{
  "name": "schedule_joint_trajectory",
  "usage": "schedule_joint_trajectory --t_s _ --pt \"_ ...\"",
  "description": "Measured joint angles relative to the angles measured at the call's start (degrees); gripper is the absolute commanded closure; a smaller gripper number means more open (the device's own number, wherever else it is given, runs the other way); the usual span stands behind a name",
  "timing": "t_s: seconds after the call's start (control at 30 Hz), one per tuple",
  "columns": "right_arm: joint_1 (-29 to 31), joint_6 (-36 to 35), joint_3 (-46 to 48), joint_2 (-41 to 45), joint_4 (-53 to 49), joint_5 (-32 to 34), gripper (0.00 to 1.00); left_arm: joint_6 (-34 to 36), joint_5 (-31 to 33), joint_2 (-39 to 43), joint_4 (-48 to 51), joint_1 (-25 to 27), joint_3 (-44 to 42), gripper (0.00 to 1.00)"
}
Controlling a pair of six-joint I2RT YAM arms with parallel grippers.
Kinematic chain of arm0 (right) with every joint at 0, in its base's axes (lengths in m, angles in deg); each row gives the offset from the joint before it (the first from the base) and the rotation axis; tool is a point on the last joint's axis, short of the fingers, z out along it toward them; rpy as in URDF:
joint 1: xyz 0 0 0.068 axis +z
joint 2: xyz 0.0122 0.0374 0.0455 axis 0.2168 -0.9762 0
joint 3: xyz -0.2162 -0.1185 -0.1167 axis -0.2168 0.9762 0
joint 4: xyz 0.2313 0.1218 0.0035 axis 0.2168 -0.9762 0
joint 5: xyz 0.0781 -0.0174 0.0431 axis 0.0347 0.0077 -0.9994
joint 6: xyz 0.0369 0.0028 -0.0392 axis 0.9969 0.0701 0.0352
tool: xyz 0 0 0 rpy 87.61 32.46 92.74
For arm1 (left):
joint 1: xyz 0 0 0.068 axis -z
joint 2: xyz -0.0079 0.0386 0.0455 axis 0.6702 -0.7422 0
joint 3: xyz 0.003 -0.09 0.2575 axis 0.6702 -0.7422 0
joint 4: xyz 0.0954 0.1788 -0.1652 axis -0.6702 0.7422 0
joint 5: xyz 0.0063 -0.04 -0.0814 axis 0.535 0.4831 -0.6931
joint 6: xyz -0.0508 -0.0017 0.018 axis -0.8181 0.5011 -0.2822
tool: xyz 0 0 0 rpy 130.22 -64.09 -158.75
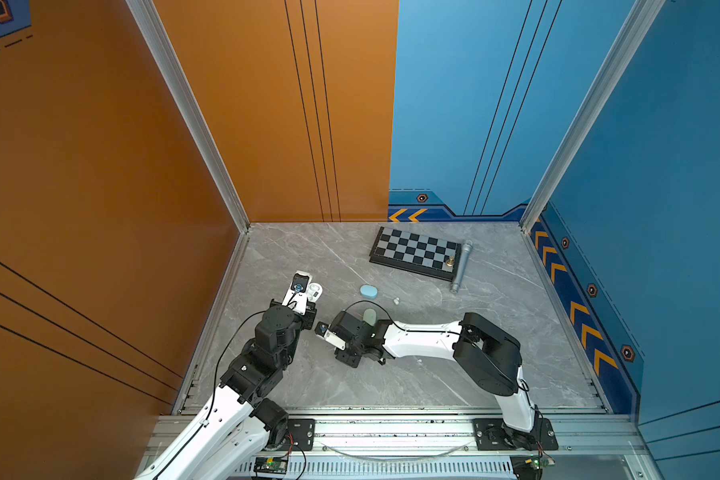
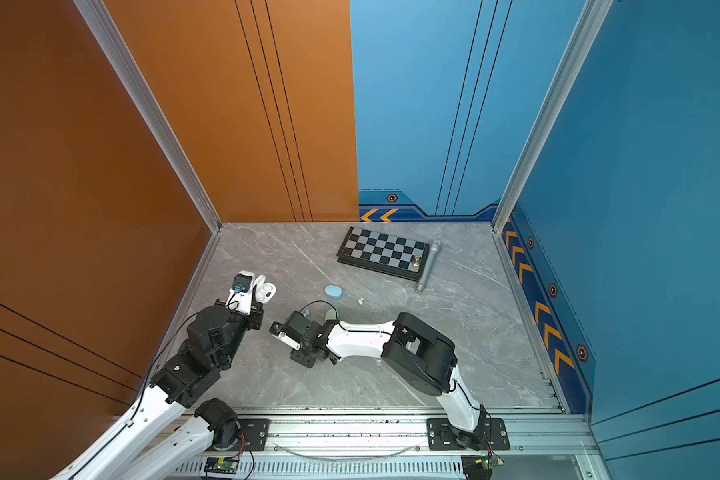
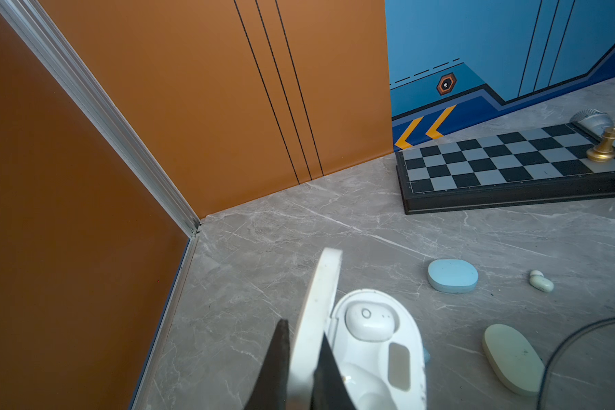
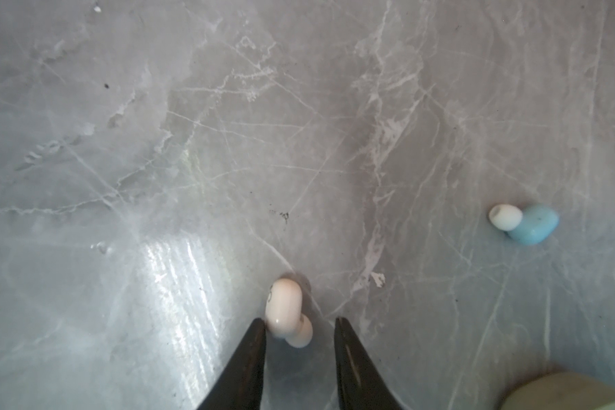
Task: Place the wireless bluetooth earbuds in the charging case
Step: 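Lower the right gripper and close it on the white earbud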
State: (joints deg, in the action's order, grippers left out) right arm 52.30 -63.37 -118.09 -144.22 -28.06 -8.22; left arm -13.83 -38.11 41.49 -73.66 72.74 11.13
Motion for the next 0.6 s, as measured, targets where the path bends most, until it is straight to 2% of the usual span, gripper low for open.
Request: schedule_joint_trajectory --t_s 0.2,0.4,0.6 --pt "-1.16 1.60 0.00 1.29 -0.11 -4.31 0.64 0.04 0.04 1.36 0.02 -0.02 0.00 1.00" --pt "-5.40 6.05 0.98 7.76 2.19 -11.72 0.64 0.57 -0.37 2.51 0.22 -0.66 0.00 1.00" --pt "-7.15 6.40 0.94 9.03 3.21 -13.16 0.64 0.68 -1.05 2.62 0.46 -0.70 0.00 1.00"
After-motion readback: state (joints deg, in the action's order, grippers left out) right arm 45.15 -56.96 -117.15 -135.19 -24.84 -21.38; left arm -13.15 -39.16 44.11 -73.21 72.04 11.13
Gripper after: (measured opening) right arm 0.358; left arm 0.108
